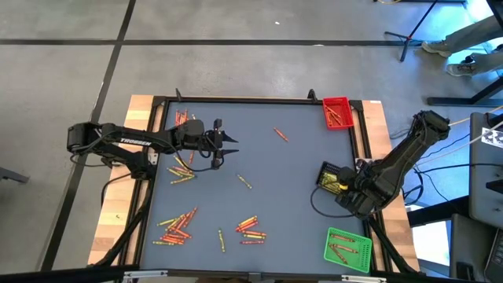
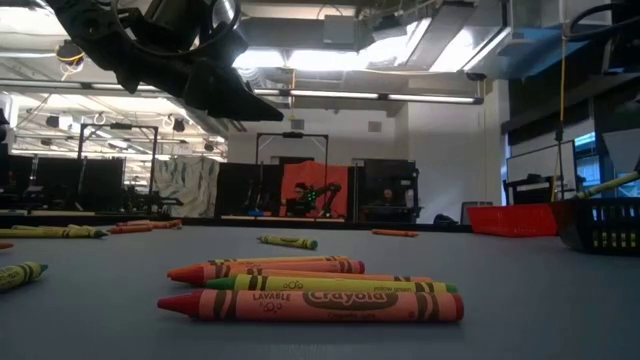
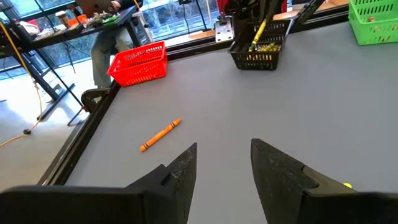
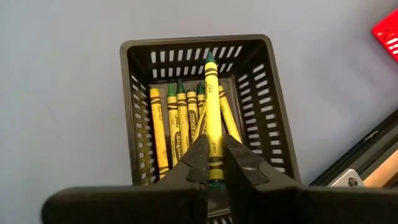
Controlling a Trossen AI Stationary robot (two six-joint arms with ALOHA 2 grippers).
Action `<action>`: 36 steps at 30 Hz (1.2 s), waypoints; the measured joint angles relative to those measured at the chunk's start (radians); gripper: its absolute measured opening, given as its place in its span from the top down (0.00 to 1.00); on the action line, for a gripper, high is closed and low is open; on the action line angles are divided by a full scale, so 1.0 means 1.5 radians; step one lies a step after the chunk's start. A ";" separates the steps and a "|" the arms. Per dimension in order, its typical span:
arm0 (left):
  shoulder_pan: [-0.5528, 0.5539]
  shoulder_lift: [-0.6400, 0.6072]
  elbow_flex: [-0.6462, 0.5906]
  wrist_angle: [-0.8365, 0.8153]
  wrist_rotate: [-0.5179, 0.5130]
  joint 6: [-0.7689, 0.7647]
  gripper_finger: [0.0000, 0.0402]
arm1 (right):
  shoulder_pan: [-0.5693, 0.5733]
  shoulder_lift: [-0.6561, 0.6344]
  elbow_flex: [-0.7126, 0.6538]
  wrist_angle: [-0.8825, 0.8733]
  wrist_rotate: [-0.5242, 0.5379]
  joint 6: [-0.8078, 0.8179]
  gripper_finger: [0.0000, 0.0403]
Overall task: Sort crayons
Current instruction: Put the green crayon into the black basket, then put the orange crayon into the red basket
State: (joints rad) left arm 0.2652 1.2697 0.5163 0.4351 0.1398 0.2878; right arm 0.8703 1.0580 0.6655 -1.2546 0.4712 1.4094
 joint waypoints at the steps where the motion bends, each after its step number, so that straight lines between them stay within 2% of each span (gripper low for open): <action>1: 0.000 0.000 0.000 0.000 0.000 0.000 0.66 | 0.000 0.000 0.000 0.000 0.000 0.000 0.93; 4: 0.000 0.000 0.000 0.000 0.000 0.000 0.66 | 0.000 0.000 0.000 0.000 0.007 0.013 0.86; 11: 0.000 0.000 0.000 0.001 0.000 0.000 0.66 | -0.006 -0.009 0.047 -0.015 0.008 0.024 0.51; 16: 0.000 0.000 0.000 0.006 0.000 0.000 0.66 | -0.043 -0.009 0.132 -0.004 0.089 -0.033 0.38; 21: 0.000 0.000 0.000 0.006 0.000 0.000 0.66 | -0.139 -0.004 0.151 0.085 0.147 -0.178 0.37; 25: 0.000 0.000 0.000 0.006 0.000 0.000 0.66 | -0.255 0.005 0.145 0.180 0.147 -0.318 0.39; 31: 0.000 0.000 0.000 0.005 0.000 0.000 0.66 | -0.440 0.045 0.121 0.353 0.072 -0.547 0.43; 36: 0.000 0.000 0.000 0.005 0.000 0.000 0.66 | -0.585 0.107 0.104 0.474 -0.009 -0.669 0.46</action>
State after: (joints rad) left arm 0.2652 1.2697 0.5163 0.4429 0.1398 0.2874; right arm -0.0069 1.2191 0.8215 -0.5433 0.4577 0.4051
